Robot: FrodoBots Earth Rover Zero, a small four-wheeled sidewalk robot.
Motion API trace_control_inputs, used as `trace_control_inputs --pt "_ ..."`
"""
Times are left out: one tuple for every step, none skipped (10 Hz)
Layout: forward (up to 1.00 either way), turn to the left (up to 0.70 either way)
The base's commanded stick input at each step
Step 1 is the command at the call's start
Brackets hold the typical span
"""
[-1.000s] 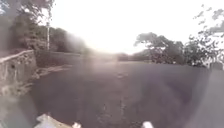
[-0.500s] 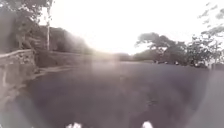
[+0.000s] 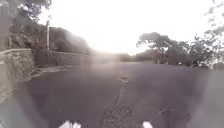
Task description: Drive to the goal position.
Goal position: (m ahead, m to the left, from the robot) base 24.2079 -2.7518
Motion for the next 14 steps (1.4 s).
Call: trace_control_inputs --pt "0.70 0.00" --pt "0.70 0.00" --pt "0.70 0.00" --pt "0.70 0.00" --pt "0.70 0.00" --pt "0.70 0.00" --pt "0.70 0.00" --pt "0.70 0.00" --pt "0.70 0.00" --pt "0.70 0.00" --pt "0.70 0.00" --pt "0.70 0.00" --pt "0.70 0.00" --pt "0.70 0.00"
